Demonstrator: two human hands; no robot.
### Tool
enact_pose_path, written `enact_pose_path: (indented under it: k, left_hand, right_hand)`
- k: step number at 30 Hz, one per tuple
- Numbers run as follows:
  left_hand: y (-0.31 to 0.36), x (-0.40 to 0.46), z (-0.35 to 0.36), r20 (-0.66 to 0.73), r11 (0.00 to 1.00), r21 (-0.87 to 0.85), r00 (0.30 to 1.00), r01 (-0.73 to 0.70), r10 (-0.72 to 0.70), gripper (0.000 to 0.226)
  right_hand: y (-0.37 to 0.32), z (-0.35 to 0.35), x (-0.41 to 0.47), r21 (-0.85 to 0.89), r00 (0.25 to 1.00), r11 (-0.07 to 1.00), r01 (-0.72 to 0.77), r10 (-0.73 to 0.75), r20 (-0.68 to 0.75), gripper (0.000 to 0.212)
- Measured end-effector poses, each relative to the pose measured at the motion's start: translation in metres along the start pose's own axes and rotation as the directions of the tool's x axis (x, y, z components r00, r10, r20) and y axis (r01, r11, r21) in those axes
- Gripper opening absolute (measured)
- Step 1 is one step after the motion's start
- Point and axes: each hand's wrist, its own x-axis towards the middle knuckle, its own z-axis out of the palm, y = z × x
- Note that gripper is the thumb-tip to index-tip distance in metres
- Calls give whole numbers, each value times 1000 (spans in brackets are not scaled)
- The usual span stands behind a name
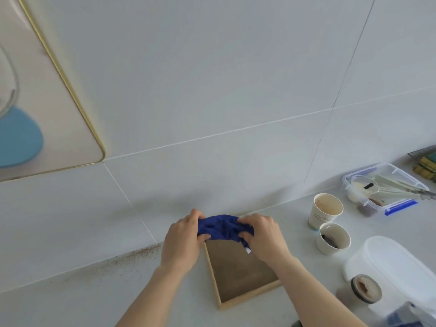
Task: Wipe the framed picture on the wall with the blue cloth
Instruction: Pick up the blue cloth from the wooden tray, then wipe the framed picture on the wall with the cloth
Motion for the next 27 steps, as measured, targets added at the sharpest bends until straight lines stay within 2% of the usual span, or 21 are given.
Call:
enact_pose_path:
  k: [8,17,20,24,27]
  left_hand:
    - [-12,-12,-76,-138,1000,-30,990,-4,0,24]
    - [-45,-38,-163,-311,995,-93,950,-24,-6,23]
    - [-60,-47,-192,-367,996,-83,930,-30,-3,25]
    - [-77,-57,-230,-480,996,-57,877,-69,33,25]
    - [-82,-63,-254,-488,968,-229,872,-99,-26,20]
  right_hand:
    - [-73,-27,-8,-38,991,991,126,-127,-31,22]
    - [-172,-30,-25,26,973,974,224,-222,-65,20]
    - [-209,-30,-32,91,966,964,249,-241,-88,19]
    - [-260,-31,-44,297,967,922,249,-218,-132,18]
    - [-296,-31,-49,445,970,865,229,-168,-173,12]
